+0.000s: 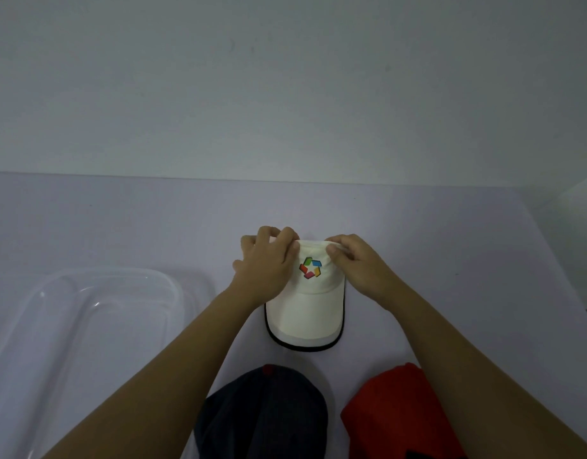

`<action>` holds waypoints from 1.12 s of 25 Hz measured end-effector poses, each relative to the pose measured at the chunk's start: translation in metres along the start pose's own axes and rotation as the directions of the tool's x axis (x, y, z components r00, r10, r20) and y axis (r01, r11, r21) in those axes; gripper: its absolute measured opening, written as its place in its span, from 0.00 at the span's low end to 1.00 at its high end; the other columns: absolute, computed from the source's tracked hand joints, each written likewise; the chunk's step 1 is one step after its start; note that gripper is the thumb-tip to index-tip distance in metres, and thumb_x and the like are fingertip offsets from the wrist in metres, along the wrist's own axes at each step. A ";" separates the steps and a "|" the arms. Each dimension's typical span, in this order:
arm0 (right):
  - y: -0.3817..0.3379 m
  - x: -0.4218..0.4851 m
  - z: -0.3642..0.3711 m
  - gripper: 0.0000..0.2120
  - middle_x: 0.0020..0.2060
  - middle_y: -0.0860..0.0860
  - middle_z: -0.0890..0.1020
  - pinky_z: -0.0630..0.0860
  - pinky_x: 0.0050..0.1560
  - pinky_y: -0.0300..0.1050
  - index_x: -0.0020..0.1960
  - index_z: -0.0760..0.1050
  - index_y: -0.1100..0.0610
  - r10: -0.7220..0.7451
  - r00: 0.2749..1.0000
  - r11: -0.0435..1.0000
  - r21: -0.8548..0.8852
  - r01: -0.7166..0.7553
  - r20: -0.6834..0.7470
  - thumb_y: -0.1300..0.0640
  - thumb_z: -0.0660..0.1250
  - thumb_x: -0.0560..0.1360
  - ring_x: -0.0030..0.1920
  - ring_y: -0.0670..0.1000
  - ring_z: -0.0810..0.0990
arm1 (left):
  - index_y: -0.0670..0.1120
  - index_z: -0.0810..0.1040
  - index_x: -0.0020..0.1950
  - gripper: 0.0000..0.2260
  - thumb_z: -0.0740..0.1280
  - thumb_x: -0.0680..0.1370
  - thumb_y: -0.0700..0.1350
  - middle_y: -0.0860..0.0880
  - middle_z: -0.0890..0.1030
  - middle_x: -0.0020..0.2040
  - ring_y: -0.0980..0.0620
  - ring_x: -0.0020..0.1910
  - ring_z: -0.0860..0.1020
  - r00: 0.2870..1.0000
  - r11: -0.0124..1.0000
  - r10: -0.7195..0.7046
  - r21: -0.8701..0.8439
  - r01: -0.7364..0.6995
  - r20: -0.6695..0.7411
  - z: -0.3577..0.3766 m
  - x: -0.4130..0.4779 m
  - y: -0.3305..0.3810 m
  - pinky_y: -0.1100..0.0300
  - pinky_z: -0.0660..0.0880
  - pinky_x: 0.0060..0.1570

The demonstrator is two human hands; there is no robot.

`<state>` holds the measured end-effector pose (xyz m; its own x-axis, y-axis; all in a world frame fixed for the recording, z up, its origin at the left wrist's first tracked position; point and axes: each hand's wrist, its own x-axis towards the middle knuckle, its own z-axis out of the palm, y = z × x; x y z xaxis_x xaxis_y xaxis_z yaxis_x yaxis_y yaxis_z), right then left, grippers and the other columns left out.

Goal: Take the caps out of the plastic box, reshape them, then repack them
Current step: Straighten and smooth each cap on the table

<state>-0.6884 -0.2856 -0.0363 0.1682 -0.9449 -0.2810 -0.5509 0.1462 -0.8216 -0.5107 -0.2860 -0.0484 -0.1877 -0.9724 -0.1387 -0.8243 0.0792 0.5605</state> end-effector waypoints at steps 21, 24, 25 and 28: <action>0.018 -0.046 0.026 0.31 0.61 0.49 0.76 0.74 0.60 0.49 0.69 0.66 0.51 0.328 0.936 0.876 0.331 -0.352 0.126 0.70 0.59 0.69 0.59 0.51 0.75 | 0.55 0.65 0.69 0.30 0.70 0.68 0.48 0.53 0.75 0.63 0.50 0.59 0.75 0.898 0.569 -0.308 -0.696 0.439 0.315 0.023 -0.045 0.006 0.48 0.73 0.62; 0.006 -0.056 0.027 0.31 0.65 0.51 0.74 0.71 0.63 0.47 0.69 0.64 0.50 0.293 0.949 0.909 0.274 -0.314 0.118 0.71 0.58 0.69 0.62 0.51 0.74 | 0.52 0.63 0.70 0.30 0.69 0.70 0.48 0.53 0.71 0.67 0.49 0.62 0.72 0.903 0.612 -0.308 -0.664 0.429 0.300 0.021 -0.051 0.008 0.50 0.72 0.62; -0.002 -0.061 0.025 0.31 0.68 0.51 0.70 0.68 0.64 0.43 0.70 0.63 0.50 0.273 0.958 0.930 0.230 -0.286 0.086 0.71 0.58 0.71 0.64 0.51 0.71 | 0.51 0.63 0.69 0.27 0.69 0.72 0.48 0.54 0.70 0.68 0.50 0.63 0.71 0.905 0.627 -0.324 -0.653 0.425 0.277 0.015 -0.053 0.010 0.52 0.70 0.63; -0.021 -0.096 0.023 0.26 0.65 0.49 0.67 0.58 0.55 0.27 0.73 0.59 0.54 0.178 0.971 0.978 0.139 -0.157 -0.157 0.66 0.57 0.77 0.61 0.43 0.65 | 0.51 0.58 0.75 0.26 0.64 0.78 0.47 0.53 0.64 0.74 0.53 0.69 0.67 0.915 0.652 -0.381 -0.664 0.367 0.132 -0.003 -0.075 0.011 0.58 0.64 0.64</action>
<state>-0.6738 -0.1914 -0.0035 -0.0630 -0.9377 -0.3417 -0.4512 0.3322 -0.8283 -0.5039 -0.2131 -0.0295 0.0722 -0.8909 -0.4484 -0.2518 -0.4513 0.8561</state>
